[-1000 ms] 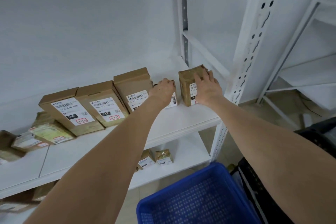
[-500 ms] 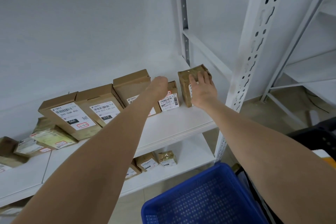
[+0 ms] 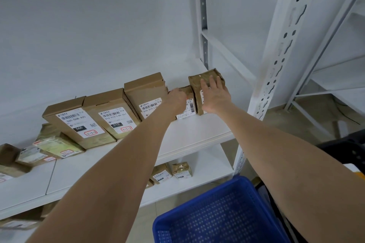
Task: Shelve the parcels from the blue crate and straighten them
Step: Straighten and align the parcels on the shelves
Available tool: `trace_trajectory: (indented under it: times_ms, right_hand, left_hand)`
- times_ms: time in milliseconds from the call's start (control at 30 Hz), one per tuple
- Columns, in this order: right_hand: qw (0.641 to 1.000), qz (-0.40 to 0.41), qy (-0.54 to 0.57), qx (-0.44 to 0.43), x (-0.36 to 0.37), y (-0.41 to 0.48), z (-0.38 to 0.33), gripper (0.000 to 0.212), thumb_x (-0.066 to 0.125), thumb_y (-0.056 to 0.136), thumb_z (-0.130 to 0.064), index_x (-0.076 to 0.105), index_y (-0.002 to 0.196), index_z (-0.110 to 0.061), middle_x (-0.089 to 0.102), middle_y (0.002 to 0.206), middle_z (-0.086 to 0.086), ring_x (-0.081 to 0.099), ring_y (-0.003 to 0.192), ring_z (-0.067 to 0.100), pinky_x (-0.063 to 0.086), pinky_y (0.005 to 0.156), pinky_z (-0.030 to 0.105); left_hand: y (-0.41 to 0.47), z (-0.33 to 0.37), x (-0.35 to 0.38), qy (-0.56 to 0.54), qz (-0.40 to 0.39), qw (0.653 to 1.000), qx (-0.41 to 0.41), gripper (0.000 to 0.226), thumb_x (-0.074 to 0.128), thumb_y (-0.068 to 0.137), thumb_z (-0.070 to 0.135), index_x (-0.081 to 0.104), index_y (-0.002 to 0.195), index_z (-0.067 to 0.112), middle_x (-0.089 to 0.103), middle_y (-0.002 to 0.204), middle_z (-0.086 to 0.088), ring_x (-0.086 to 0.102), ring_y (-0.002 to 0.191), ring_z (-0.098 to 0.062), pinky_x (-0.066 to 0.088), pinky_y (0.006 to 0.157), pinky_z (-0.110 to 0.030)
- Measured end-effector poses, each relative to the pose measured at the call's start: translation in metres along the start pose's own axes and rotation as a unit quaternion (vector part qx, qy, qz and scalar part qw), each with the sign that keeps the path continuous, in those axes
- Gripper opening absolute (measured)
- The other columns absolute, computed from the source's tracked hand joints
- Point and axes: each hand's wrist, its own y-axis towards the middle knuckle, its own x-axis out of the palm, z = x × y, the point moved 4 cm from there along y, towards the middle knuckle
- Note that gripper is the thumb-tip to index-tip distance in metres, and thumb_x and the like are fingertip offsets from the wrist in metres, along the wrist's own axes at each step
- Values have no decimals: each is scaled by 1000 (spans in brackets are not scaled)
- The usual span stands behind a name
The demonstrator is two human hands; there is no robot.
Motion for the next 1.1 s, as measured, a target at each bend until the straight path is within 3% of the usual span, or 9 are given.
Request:
trace_trajectory:
  times_ms: [133, 500, 833, 967, 1100]
  right_hand:
    - [1000, 4, -5, 9, 3, -1, 0, 104, 68, 83, -20, -8, 154, -21, -14, 161, 10, -15, 148, 31, 5, 121, 46]
    - [1000, 4, 16, 11, 6, -2, -1, 107, 69, 81, -20, -9, 154, -22, -15, 161, 7, -17, 147, 29, 6, 120, 47]
    - [998, 63, 14, 5, 1, -16, -8, 94, 62, 87, -24, -3, 154, -20, -9, 162, 7, -9, 148, 31, 2, 120, 48]
    - [997, 74, 26, -2, 7, -31, -12, 88, 62, 88, -25, 3, 154, -22, -5, 162, 7, -5, 149, 32, 4, 120, 48]
    - [995, 89, 30, -26, 4, -56, -22, 83, 62, 87, -18, 10, 152, -22, 0, 160, 11, 3, 148, 33, 9, 118, 50]
  left_hand:
    - [0, 2, 4, -16, 6, 1000, 16, 51, 44, 86, -6, 41, 136, 3, 43, 130, -17, 43, 124, -30, 41, 100, -42]
    - [-5, 0, 13, -16, 21, 999, 20, 52, 43, 85, -8, 40, 136, 2, 27, 144, -19, 23, 138, -32, 31, 110, -47]
    - [-33, 0, 13, -51, 32, 998, 32, 61, 45, 89, -4, 30, 147, 8, 21, 151, -12, 31, 135, -32, 41, 102, -48]
    - [-56, -3, 16, -57, 32, 998, 9, 60, 43, 88, -5, 34, 145, 10, 19, 149, -9, 40, 127, -34, 47, 92, -47]
    - [-87, -4, 14, -63, 37, 996, -41, 56, 44, 90, 0, 33, 144, 11, 26, 146, -11, 45, 123, -31, 47, 92, -45]
